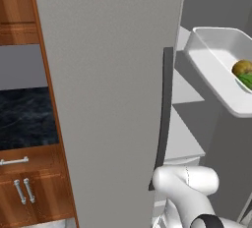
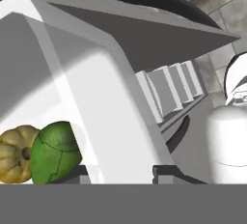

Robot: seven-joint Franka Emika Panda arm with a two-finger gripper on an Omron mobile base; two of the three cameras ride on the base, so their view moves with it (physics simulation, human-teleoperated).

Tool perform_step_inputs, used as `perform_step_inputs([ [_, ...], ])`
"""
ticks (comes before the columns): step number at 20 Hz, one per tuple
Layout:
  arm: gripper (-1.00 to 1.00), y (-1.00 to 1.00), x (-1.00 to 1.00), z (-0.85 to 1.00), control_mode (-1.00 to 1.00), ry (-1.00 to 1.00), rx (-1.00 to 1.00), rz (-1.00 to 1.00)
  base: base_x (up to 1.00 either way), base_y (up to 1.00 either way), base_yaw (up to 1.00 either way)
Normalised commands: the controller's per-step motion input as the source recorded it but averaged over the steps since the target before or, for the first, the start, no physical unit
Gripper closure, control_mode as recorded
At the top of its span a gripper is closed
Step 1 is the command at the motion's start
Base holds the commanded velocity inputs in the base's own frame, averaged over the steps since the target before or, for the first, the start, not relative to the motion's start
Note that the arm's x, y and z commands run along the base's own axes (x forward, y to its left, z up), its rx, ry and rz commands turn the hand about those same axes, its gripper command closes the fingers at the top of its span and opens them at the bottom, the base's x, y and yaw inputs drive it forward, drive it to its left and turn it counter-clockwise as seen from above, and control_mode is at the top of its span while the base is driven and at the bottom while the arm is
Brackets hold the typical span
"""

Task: Take the squash and avocado out of the freezer and place them in the tupperware container on the counter. Then put the tupperware containing the vegetables back in the freezer.

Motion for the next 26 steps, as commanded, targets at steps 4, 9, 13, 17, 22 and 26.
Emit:
perform_step_inputs([
  [4,1.0,0.0,0.55,0.17,-1.0,-0.07,0.0,0.0,0.0,0.0,0.0],
  [9,1.0,0.0,0.59,0.17,-1.0,-0.05,0.0,0.0,0.0,0.0,0.0],
  [13,1.0,0.0,0.74,0.05,-1.0,-0.01,0.0,0.0,0.0,0.0,0.0],
  [17,1.0,-0.13,0.67,0.0,-1.0,0.0,0.0,0.0,0.0,0.0,0.0],
  [22,1.0,-0.03,0.62,0.0,-1.0,0.0,0.0,0.0,0.0,0.0,0.0],
  [26,1.0,-0.01,0.66,0.0,-1.0,0.0,0.0,0.0,0.0,0.0,0.0],
])
